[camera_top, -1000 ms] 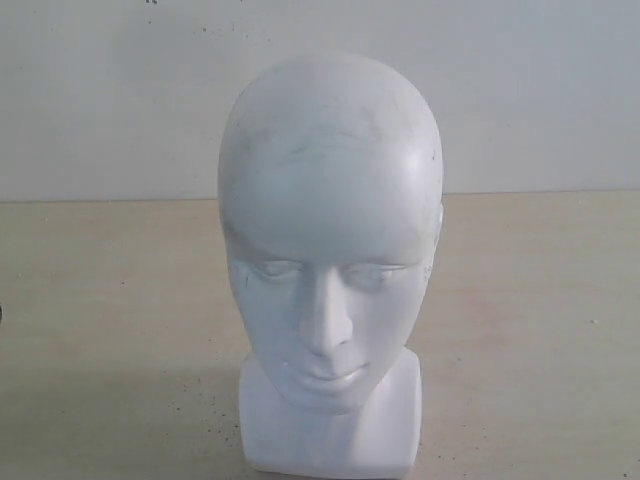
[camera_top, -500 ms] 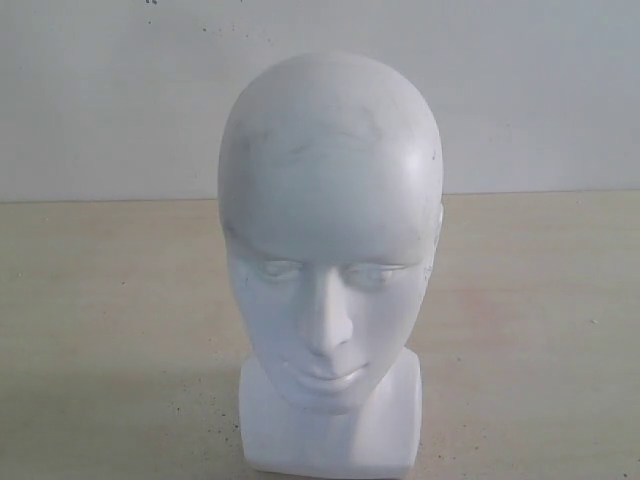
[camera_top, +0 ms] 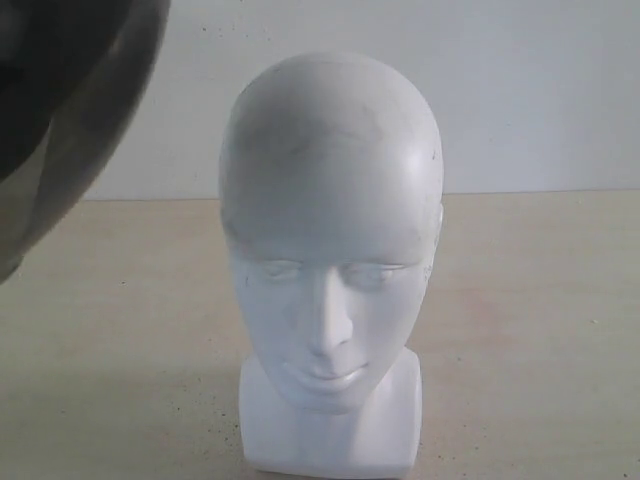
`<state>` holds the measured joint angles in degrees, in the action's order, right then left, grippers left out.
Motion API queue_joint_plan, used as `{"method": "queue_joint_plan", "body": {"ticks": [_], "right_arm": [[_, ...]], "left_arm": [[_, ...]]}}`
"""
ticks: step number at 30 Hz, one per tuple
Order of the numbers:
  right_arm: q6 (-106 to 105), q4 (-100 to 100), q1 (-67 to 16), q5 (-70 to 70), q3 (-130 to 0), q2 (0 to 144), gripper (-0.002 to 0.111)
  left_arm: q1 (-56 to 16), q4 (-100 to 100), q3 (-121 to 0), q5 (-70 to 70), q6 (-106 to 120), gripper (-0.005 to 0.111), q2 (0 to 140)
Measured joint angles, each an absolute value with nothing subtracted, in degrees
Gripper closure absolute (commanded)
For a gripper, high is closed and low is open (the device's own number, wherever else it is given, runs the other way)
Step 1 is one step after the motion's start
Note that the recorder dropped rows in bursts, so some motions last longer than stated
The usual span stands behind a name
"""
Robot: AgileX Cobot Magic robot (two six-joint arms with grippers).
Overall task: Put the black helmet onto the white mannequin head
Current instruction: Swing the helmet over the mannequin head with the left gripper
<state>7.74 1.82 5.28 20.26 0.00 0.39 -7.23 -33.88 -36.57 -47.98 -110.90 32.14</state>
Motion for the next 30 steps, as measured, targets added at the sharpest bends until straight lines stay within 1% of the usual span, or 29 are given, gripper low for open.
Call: {"method": "queue_joint_plan", "body": {"ticks": [6, 9, 15, 23, 30], "right_arm": [[7.7, 1.8, 5.3, 20.3, 0.0, 0.4, 0.108], [7.7, 1.8, 5.3, 20.3, 0.0, 0.4, 0.108], [7.7, 1.8, 5.3, 20.3, 0.0, 0.4, 0.108], [7.7, 1.8, 5.3, 20.3, 0.0, 0.4, 0.108], [7.7, 1.8, 5.3, 20.3, 0.0, 0.4, 0.108]], "left_arm": [[-7.2, -25.5, -37.4, -63.0, -114.4, 0.102, 40.1], [-7.2, -25.9, -40.2, -65.2, -117.1, 0.102, 44.4], [-8.0, -28.0, -47.5, -65.1, -119.8, 0.102, 50.9], [-17.8, -28.5, -57.1, -66.7, -119.8, 0.102, 57.5], [-23.2, -29.0, -58.3, -67.1, -119.6, 0.102, 63.5]]}}
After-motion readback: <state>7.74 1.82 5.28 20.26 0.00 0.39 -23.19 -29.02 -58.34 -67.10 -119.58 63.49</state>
